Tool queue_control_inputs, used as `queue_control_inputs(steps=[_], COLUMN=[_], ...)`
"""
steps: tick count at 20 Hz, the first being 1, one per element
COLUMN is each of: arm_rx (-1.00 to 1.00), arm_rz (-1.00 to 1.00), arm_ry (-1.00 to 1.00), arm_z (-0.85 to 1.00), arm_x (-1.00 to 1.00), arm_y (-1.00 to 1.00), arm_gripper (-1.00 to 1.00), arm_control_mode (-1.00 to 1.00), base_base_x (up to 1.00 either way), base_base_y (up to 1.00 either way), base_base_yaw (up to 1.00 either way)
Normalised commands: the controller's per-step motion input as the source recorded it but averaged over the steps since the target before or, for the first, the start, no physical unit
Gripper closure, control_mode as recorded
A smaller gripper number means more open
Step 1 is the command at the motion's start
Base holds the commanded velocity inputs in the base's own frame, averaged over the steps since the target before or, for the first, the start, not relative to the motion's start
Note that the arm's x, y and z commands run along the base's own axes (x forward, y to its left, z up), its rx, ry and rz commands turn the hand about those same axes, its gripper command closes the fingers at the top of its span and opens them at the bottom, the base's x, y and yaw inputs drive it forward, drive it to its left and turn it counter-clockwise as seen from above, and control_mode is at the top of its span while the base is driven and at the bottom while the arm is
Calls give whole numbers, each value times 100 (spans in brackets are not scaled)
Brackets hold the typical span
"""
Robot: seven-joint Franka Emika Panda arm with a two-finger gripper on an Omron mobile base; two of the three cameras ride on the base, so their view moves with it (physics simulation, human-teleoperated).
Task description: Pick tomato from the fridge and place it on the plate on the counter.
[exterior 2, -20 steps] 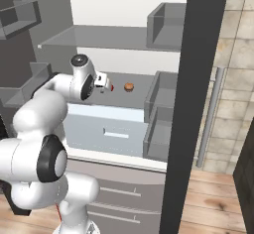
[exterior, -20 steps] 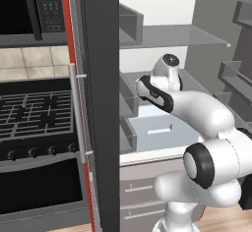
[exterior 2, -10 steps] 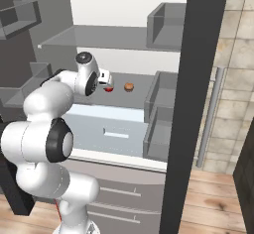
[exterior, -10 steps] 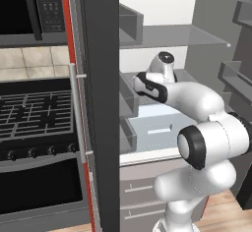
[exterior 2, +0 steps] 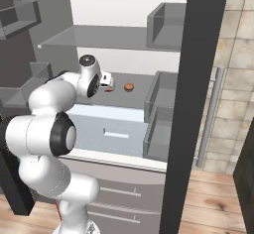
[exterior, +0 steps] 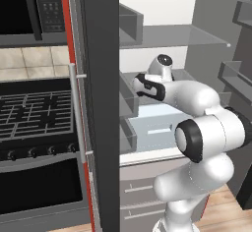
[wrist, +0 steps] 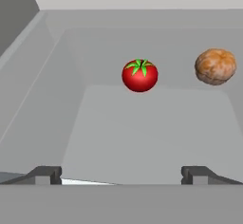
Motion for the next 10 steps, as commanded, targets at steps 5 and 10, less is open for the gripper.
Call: queue_control_inputs(steps=[5, 10], arm_rx=[0, 0], arm_rz=[2, 1], arm_ry=[-3, 0], arm_z=[-5, 0], arm_x=[9, 22], arm_y=[-2, 0], arm_gripper=[-100, -100], arm_control_mode=[-100, -100], base_base_x=[0, 0], base_base_y=[0, 0], base_base_yaw=[0, 0])
